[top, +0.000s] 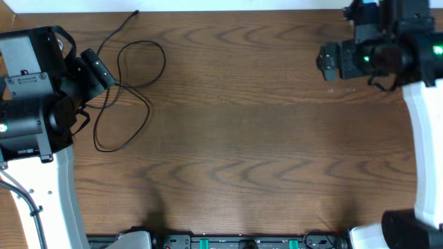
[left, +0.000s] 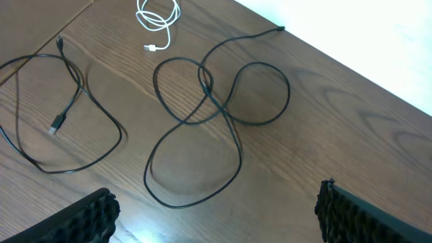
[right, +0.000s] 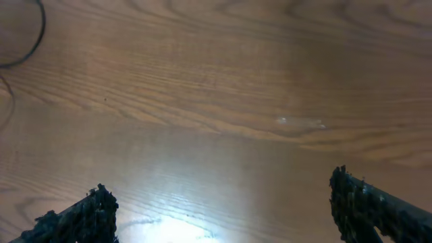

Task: Untangle cables

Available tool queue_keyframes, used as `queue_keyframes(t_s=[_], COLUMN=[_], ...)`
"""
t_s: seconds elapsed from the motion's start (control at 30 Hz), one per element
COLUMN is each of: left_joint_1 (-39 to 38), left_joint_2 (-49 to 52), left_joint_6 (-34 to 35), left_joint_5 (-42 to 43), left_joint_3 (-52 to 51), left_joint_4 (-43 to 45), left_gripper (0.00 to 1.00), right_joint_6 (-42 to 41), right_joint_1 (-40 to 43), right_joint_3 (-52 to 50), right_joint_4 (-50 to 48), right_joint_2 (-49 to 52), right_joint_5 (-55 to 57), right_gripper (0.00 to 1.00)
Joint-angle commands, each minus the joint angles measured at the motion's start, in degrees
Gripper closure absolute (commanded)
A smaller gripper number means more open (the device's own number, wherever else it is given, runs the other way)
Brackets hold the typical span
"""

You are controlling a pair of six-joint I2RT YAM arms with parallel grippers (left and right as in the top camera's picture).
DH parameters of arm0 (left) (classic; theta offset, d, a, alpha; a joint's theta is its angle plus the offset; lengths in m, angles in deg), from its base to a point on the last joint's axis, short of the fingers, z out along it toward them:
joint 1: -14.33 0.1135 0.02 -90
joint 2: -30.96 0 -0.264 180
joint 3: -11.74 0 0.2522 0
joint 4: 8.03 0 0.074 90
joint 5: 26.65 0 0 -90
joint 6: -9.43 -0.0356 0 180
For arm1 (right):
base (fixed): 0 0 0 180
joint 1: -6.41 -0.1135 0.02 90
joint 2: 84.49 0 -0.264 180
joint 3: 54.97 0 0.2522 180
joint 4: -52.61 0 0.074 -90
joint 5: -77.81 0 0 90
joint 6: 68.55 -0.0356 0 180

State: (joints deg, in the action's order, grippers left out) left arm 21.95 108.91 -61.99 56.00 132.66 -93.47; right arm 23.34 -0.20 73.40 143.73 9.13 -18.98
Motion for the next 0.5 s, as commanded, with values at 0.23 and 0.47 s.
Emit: queue_keyframes(t_s=[0.23, 0.47], left_joint_1=[-0.02, -0.02], left_joint_2=[0.28, 0.26], left_joint_6=[-0.76, -0.76], left_joint_5=[0.52, 0.52], left_joint_3=[0.22, 0.22], left_joint_4=[-0.11, -0.11], left_gripper=[0.05, 0.05], right_joint_6=[-0.55, -0.55], right_joint_1=[-0.35, -0.39], right_joint_3=[0.02, 0.02], right_joint_4=[4.63, 4.92], right_joint_2=[-4.48, -4.37], right_joint_5=[4.96, 4.94], right_gripper=[0.01, 0.01])
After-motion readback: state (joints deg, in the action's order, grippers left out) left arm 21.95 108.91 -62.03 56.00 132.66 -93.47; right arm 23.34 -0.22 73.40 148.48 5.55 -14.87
